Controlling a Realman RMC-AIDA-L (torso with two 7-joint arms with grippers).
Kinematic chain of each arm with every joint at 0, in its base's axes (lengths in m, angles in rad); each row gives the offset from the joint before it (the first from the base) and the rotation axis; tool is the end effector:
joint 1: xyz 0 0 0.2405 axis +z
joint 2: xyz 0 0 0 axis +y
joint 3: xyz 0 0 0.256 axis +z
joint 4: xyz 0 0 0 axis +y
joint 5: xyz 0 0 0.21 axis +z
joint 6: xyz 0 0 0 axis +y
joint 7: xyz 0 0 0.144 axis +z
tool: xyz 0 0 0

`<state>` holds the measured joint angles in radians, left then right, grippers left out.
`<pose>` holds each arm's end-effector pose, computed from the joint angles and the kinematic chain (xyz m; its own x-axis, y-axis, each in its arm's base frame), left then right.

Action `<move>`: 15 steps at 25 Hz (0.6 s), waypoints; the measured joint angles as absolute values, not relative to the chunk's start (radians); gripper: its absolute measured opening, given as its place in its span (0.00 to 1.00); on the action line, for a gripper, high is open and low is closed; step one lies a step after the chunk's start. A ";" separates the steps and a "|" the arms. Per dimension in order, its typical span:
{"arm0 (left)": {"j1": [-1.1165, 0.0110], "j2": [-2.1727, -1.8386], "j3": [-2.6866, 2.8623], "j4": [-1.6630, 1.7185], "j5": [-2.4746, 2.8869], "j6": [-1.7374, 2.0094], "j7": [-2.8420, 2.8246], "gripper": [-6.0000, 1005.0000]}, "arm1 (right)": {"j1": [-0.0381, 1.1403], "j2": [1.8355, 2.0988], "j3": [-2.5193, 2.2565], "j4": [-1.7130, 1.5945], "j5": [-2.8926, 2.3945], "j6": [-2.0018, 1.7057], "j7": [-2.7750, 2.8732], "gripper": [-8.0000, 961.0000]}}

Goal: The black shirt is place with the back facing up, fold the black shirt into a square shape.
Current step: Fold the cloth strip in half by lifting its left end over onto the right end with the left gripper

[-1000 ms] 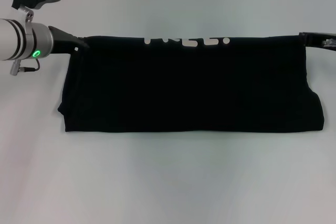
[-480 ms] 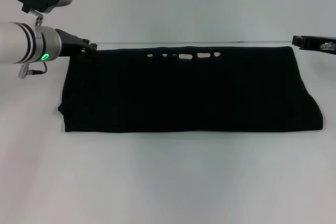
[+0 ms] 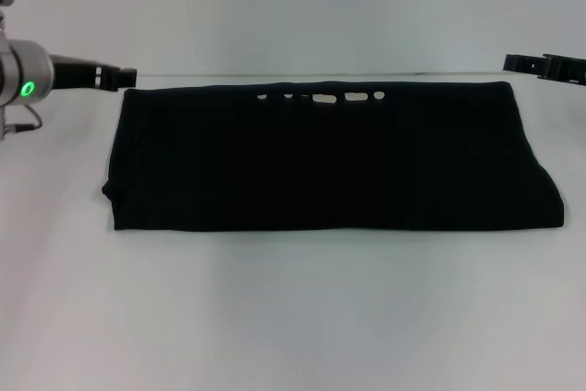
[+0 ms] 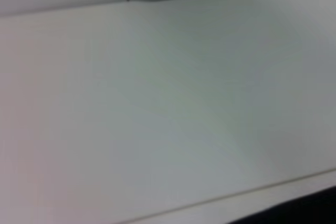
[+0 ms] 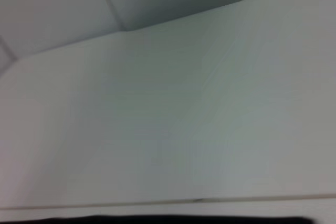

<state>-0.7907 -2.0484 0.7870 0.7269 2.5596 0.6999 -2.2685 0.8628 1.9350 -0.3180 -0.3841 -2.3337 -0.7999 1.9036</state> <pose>-0.2616 0.4715 0.0542 0.6693 0.5978 0.4413 0.6831 -0.2613 -0.6820 0.2865 0.4678 0.0600 0.4625 -0.5903 -0.6616 -0.8813 -0.2242 -0.4160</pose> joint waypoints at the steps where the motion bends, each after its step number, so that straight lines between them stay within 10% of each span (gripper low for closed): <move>1: -0.774 -2.050 0.787 0.760 2.559 0.748 -2.285 0.50 | 0.855 1.929 -0.319 -0.397 -2.331 -0.855 1.919 0.53; 11: -0.644 -2.064 0.789 0.992 2.557 1.113 -2.334 0.82 | 0.808 1.915 -0.322 -0.444 -2.329 -1.088 1.952 0.87; 15: -0.640 -2.063 0.810 0.975 2.565 1.152 -2.321 0.90 | 0.801 1.921 -0.322 -0.441 -2.329 -1.079 1.947 0.87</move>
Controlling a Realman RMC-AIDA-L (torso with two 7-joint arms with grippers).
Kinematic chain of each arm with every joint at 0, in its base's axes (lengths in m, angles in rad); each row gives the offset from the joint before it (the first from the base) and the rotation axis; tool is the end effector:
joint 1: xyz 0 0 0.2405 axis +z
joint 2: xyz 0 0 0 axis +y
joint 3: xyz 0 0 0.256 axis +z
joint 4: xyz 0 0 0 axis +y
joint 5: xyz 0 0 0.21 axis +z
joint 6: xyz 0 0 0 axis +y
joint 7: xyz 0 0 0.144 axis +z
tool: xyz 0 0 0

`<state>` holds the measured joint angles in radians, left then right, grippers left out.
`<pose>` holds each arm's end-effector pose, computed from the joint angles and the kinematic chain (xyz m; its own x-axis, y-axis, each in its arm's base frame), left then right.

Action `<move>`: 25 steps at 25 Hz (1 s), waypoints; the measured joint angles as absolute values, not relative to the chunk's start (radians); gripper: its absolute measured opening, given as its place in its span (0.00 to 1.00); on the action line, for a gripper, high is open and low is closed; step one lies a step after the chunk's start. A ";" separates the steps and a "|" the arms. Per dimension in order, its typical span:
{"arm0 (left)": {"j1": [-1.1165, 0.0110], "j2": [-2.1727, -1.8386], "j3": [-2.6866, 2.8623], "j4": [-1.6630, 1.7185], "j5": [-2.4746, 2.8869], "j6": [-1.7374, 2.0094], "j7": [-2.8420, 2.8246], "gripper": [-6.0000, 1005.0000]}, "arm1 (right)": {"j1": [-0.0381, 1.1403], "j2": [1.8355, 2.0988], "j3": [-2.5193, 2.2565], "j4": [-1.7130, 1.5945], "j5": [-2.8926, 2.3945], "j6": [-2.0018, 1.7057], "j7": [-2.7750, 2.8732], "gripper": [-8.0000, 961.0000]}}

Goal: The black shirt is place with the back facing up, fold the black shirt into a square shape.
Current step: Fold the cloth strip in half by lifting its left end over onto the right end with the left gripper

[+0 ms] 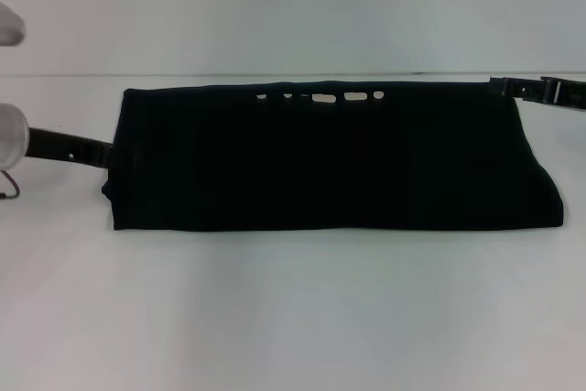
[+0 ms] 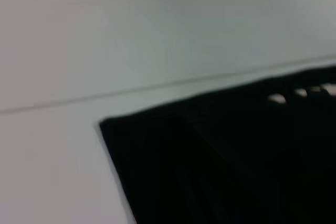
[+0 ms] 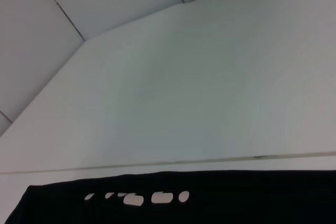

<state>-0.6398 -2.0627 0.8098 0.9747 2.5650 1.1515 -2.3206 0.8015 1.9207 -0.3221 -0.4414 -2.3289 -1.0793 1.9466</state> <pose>-0.2755 0.4115 0.0570 0.5884 0.7445 0.3154 0.7571 -0.3703 -0.5382 0.2861 0.4393 0.0619 0.4206 -0.6561 -0.6266 -0.9065 -0.3314 -0.2615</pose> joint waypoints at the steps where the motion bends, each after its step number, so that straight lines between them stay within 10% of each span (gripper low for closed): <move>1: -0.645 -2.062 0.813 0.964 2.567 1.155 -2.320 0.90 | 0.801 1.922 -0.322 -0.442 -2.329 -1.080 1.946 0.87; 25: -0.751 -2.040 0.808 0.758 2.567 1.092 -2.456 0.90 | 0.795 1.920 -0.367 -0.440 -2.336 -1.054 1.968 0.87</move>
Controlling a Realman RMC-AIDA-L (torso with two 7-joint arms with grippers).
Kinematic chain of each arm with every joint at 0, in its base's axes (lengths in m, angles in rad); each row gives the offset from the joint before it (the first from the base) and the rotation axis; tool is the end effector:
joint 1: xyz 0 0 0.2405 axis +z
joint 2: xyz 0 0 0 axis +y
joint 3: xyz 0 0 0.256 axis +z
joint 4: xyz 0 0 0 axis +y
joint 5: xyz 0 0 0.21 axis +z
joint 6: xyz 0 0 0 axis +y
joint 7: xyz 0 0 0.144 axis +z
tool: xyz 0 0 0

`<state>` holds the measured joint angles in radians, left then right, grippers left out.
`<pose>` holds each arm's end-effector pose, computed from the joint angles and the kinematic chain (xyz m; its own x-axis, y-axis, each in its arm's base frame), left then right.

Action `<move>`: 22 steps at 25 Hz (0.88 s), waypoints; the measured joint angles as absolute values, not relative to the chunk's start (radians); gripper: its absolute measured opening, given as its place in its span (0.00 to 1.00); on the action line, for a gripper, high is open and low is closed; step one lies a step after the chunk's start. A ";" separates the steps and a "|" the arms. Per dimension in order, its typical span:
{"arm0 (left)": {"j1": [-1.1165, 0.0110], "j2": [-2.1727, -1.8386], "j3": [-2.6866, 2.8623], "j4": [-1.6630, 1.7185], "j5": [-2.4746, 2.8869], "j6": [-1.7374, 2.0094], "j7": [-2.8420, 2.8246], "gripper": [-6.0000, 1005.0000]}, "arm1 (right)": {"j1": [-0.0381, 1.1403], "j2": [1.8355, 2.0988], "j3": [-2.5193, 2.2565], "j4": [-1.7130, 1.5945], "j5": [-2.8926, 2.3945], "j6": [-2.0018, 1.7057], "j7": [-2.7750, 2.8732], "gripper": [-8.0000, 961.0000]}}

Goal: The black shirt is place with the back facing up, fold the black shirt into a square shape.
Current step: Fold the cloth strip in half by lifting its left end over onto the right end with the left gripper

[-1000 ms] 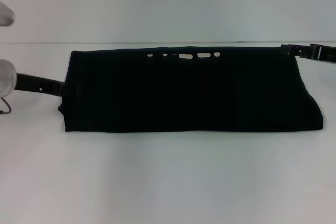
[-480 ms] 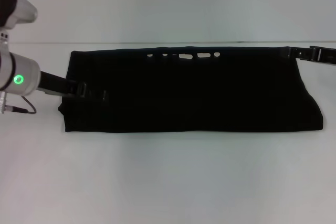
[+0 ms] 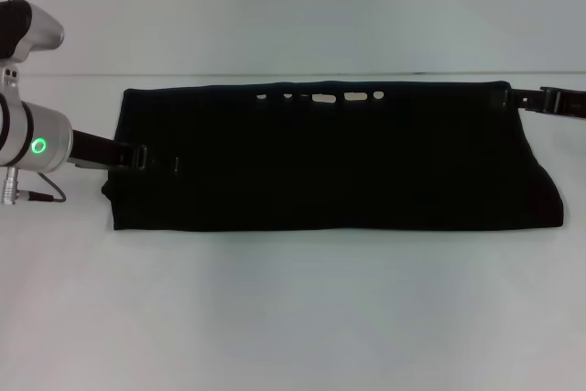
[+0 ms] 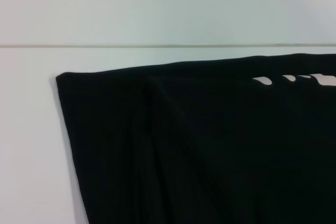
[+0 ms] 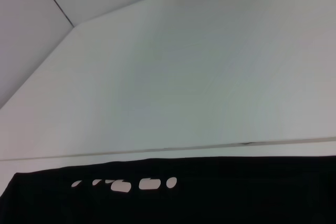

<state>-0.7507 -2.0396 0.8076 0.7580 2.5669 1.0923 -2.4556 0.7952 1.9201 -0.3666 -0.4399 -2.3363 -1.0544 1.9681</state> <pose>-0.2670 0.4255 0.0251 0.4518 0.8265 0.3359 0.8506 -0.2856 -0.4415 0.2908 0.4380 0.0589 0.4280 -0.6744 -0.6016 -0.9038 -0.3182 -0.2864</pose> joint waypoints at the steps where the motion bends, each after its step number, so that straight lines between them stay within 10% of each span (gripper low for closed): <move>1: -0.750 -2.040 0.808 0.756 2.567 1.089 -2.455 0.90 | 0.794 1.921 -0.367 -0.440 -2.336 -1.054 1.968 0.87; 22: -0.751 -2.042 0.812 0.724 2.593 1.063 -2.442 0.89 | 0.788 1.923 -0.368 -0.439 -2.336 -1.054 1.968 0.87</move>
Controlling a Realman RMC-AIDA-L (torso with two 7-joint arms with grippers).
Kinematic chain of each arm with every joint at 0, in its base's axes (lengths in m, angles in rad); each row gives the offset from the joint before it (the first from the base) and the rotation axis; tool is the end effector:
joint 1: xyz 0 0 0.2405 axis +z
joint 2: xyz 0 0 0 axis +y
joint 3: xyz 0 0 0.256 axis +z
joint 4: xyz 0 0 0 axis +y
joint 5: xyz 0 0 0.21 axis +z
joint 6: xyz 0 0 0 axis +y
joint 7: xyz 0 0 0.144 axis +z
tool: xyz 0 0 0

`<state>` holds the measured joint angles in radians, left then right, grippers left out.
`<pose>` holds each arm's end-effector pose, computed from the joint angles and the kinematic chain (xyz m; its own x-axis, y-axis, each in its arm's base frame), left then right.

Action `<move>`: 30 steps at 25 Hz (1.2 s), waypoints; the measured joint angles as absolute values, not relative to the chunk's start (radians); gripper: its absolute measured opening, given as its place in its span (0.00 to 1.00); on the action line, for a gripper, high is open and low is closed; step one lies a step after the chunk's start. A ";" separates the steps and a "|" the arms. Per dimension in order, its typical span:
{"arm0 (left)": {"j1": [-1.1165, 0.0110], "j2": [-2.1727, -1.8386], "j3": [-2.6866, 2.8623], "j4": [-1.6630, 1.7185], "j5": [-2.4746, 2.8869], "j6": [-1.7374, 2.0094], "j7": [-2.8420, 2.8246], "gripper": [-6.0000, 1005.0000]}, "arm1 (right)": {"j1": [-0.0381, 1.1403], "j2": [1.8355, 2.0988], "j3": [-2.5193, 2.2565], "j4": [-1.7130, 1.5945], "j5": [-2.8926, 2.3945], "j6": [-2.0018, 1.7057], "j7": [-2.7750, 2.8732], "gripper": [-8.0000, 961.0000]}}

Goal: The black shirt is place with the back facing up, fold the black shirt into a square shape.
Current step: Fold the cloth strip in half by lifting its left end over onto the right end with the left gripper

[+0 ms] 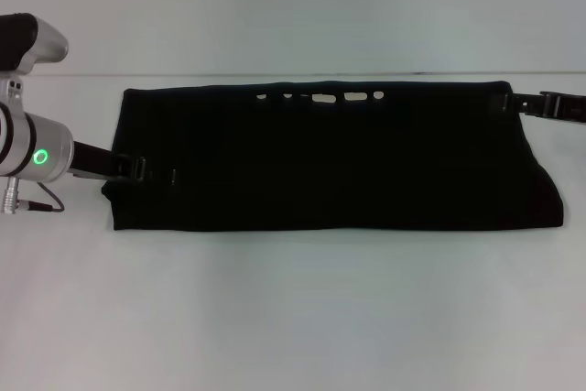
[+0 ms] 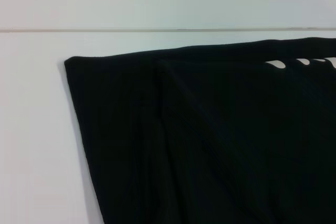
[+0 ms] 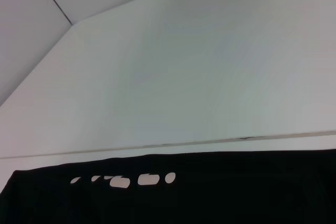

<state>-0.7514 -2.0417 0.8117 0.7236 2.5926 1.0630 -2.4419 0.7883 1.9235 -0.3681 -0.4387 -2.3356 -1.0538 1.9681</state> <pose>-0.2750 0.4229 0.0188 0.4568 0.8334 0.3111 0.8382 -0.2860 -0.4643 0.2933 0.4355 0.0568 0.4219 -0.6794 -0.6003 -0.9066 -0.3128 -0.2832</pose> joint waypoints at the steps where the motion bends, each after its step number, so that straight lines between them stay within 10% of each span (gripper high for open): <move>1: -0.751 -2.042 0.812 0.724 2.593 1.063 -2.440 0.89 | 0.788 1.923 -0.368 -0.439 -2.336 -1.054 1.968 0.87; 12: -0.749 -2.040 0.824 0.724 2.594 1.058 -2.407 0.75 | 0.787 1.923 -0.368 -0.443 -2.334 -1.054 1.968 0.87; 30: -0.750 -2.042 0.825 0.707 2.619 1.020 -2.399 0.05 | 0.780 1.925 -0.368 -0.443 -2.330 -1.054 1.968 0.85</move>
<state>-0.7504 -2.0417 0.8253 0.7069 2.6186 1.0198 -2.3990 0.7797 1.9248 -0.3681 -0.4425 -2.3300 -1.0539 1.9681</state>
